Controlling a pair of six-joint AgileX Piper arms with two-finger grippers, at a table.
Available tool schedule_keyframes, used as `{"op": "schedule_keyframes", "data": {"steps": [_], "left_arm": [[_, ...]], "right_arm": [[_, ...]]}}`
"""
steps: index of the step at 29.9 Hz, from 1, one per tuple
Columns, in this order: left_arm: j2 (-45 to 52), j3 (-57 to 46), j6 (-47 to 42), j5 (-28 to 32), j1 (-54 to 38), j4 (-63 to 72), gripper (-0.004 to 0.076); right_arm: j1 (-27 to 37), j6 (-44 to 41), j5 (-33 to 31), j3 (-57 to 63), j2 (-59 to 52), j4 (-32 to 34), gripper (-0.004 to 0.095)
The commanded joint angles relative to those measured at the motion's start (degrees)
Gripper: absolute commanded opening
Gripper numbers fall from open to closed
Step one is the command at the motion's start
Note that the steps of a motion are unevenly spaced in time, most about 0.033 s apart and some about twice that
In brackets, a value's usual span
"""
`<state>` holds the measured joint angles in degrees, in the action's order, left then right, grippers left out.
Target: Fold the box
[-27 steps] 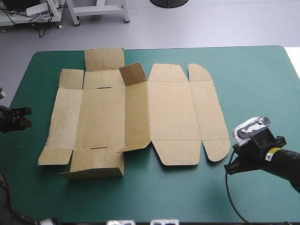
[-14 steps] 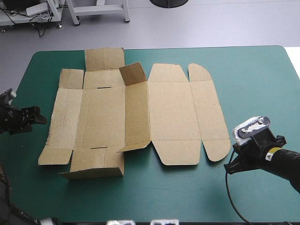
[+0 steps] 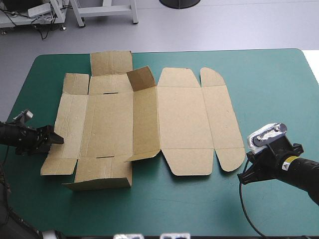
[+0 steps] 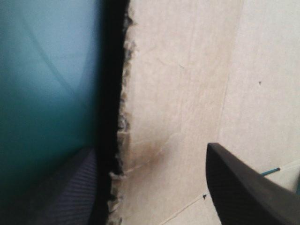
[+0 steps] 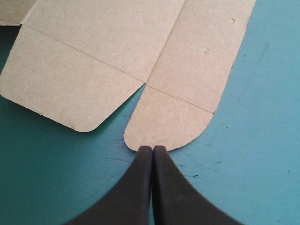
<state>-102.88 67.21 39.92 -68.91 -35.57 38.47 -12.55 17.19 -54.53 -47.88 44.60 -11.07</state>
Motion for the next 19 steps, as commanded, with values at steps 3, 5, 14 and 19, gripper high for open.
{"op": "schedule_keyframes", "data": {"steps": [3,5,14,19], "left_arm": [[2.13,0.34,1.09,-5.44,0.93,6.32,0.0461],[2.13,0.34,1.09,-5.44,2.77,6.19,0.0439],[2.34,0.34,0.08,-5.44,11.74,1.72,0.0399],[2.34,0.34,0.08,-5.44,12.44,6.48,0.0398]], "right_arm": [[0.03,0.52,2.81,-1.78,-0.30,-1.39,-0.0018],[0.03,0.52,2.81,-1.78,-0.30,-1.69,-0.0018],[0.03,0.52,3.28,-1.78,-0.30,-1.99,-0.0018],[0.03,0.52,3.28,-1.78,-0.30,-1.99,-0.0018]]}}
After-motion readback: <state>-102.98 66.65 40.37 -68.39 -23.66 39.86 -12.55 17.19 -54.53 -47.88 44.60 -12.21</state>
